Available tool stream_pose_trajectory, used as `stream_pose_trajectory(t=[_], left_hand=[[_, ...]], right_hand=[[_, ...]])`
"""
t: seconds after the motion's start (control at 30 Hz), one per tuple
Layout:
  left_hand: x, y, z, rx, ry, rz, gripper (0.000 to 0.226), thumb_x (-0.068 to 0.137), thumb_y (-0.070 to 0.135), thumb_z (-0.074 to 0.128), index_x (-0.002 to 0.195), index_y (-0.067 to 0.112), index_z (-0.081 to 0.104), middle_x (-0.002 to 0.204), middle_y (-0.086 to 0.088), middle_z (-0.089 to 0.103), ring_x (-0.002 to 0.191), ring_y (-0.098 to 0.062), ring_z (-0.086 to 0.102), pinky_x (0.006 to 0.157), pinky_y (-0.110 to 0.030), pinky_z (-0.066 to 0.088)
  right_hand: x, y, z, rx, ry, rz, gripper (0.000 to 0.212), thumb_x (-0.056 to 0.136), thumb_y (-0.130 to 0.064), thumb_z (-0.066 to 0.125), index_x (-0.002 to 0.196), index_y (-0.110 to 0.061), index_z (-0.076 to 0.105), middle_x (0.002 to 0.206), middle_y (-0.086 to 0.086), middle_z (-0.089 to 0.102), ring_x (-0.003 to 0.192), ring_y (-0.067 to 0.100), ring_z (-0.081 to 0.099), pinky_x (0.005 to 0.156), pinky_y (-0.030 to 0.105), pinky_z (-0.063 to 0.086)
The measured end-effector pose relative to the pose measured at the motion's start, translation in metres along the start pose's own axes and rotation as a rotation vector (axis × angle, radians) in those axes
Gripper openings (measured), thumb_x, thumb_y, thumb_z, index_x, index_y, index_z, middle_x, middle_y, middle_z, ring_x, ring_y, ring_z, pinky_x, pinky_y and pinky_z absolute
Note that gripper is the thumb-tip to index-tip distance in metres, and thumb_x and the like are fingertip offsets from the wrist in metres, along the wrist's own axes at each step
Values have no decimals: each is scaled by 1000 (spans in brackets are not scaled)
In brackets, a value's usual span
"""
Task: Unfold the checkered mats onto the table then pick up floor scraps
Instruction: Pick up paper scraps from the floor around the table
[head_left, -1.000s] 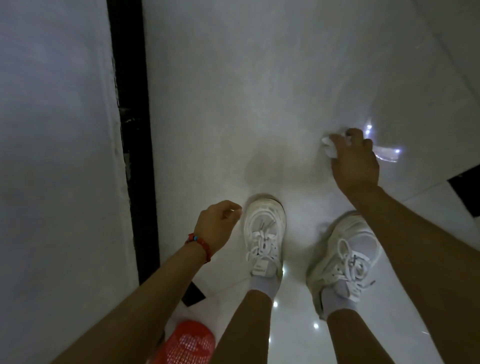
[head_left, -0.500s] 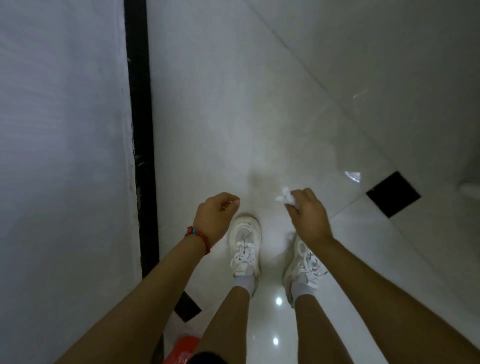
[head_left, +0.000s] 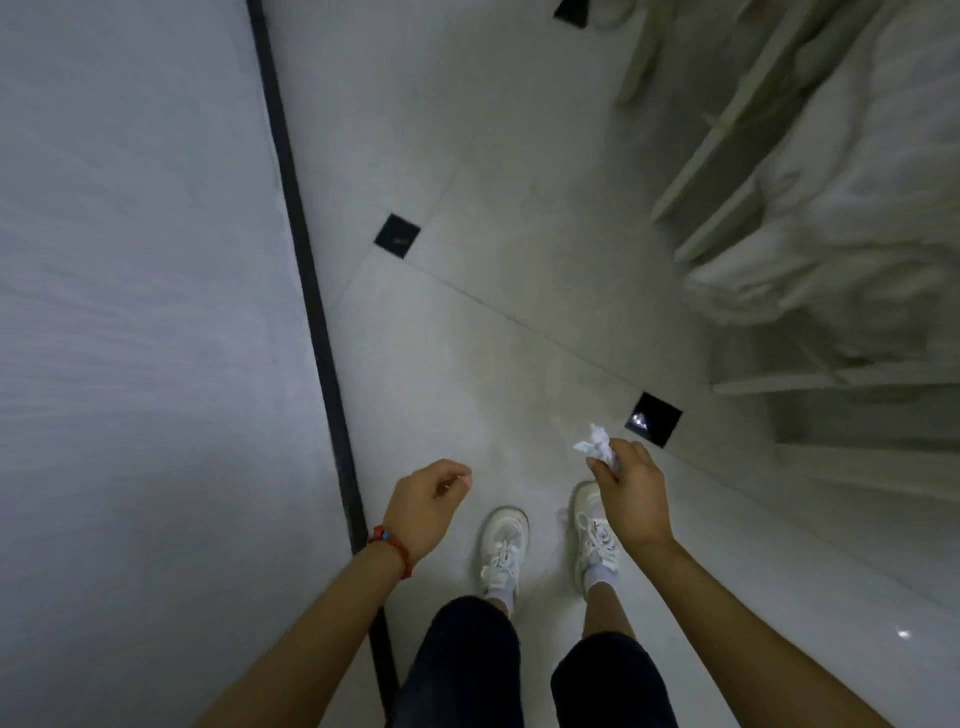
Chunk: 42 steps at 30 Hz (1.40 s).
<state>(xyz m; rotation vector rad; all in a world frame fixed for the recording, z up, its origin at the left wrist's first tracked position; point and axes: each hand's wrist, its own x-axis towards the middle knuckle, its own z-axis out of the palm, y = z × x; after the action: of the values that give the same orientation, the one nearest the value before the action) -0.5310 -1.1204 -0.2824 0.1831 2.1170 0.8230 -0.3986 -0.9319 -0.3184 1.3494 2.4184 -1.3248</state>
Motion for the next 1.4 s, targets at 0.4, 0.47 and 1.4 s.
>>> stream_pose_trajectory(t=[0.4,0.47,1.4], left_hand=[[-114,106,-14,243,-182,167,17,90,15,53,99,9,66,102,-13,67,87,-20,59,82,-25,45],[-128,124,6,292,-232,219,18,89,14,54,101,8,65,102,-14,67,87,-21,59,82,-27,46],[-343,251,435,621,-669,384,17,93,14,47,81,11,58,91,-9,59,81,-22,54,72,-27,40]], right_hand=[[-182,-24,-130,281,494,273,13,89,-7,57,82,4,59,78,12,50,70,21,47,54,23,27],[-212,-7,-143,296,548,324,13,88,-8,57,81,3,58,79,12,51,68,21,48,54,22,28],[-526,334,-314,811,1195,911,25,90,-6,53,65,-6,52,66,10,51,65,18,45,54,23,30]])
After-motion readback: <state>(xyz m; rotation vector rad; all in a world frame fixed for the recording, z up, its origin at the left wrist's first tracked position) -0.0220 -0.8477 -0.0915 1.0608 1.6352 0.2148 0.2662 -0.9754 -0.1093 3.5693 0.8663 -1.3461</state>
